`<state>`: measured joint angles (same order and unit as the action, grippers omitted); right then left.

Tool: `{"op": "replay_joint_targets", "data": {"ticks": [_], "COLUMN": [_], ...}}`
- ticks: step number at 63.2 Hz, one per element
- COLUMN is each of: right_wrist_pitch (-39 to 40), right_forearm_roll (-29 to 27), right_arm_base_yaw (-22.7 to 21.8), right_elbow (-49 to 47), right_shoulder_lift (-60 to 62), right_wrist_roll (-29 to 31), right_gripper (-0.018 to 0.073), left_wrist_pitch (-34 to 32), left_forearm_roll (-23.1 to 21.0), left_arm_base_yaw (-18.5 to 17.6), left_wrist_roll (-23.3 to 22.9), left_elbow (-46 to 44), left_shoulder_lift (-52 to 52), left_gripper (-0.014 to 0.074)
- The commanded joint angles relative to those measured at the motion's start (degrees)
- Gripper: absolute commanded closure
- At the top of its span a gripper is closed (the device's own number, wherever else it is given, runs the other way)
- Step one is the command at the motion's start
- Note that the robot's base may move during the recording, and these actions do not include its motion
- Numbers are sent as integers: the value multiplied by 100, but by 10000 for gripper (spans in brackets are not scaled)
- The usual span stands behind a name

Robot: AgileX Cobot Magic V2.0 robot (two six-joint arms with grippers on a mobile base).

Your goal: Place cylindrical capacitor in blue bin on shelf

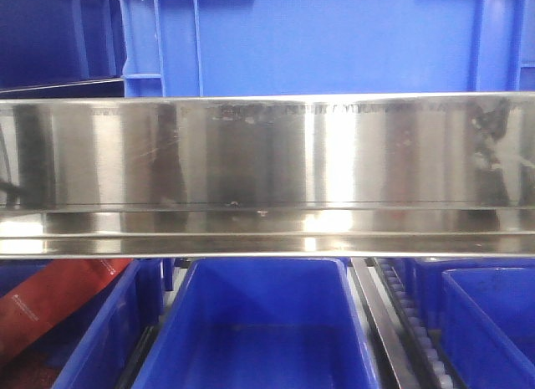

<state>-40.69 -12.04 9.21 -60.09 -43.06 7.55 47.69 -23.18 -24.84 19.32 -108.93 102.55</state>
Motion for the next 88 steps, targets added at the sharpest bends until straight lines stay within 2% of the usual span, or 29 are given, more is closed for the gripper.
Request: {"op": "replay_joint_targets", "data": {"ticks": [1,8,15,24,29,35,43,52,62,77,88], "right_wrist_pitch": [201,151,110,74,32,-14,-25,55,238,14,-328], "right_forearm_roll": [-12,-12,-12,-12,-12,-12,-12,-12,-12,-12,-12], "right_arm_base_yaw": [-4,-4,-4,-4,-4,-4,-4,9,260,1025,1232], "right_elbow": [-39,-39,-49,-49,-49,-49,-49,-49,-321,-1851,-3032], "right_shoulder_lift": [29,40,111,245,305,314,314,302,54,-1400,-2722], "right_wrist_roll": [-2,-2,-2,-2,-2,-2,-2,-2,71,403,457], "right_gripper": [713,713,713,713,713,713,713,713,713,713,713], "left_wrist_pitch": [-30,190,510,1109,1315,1206,501,-570,-1349,-1261,-1206], "left_forearm_roll": [73,402,682,1507,1760,1866,1876,1879,1889,1900,1900], "left_arm_base_yaw": [5,5,14,14,14,14,14,14,14,14,14], "left_wrist_roll": [16,-38,-108,-804,-1040,-1219,-1322,-1694,-1848,-1848,-1848], "left_elbow": [-50,-50,-50,-37,75,601,1777,3215,4541,5311,5377], "left_shoulder_lift": [-331,-733,-1156,-1646,-1887,-2307,-3140,-4284,-5500,-6619,-6859], "left_gripper": [102,165,381,711,708,708,708,708,708,708,708]}}
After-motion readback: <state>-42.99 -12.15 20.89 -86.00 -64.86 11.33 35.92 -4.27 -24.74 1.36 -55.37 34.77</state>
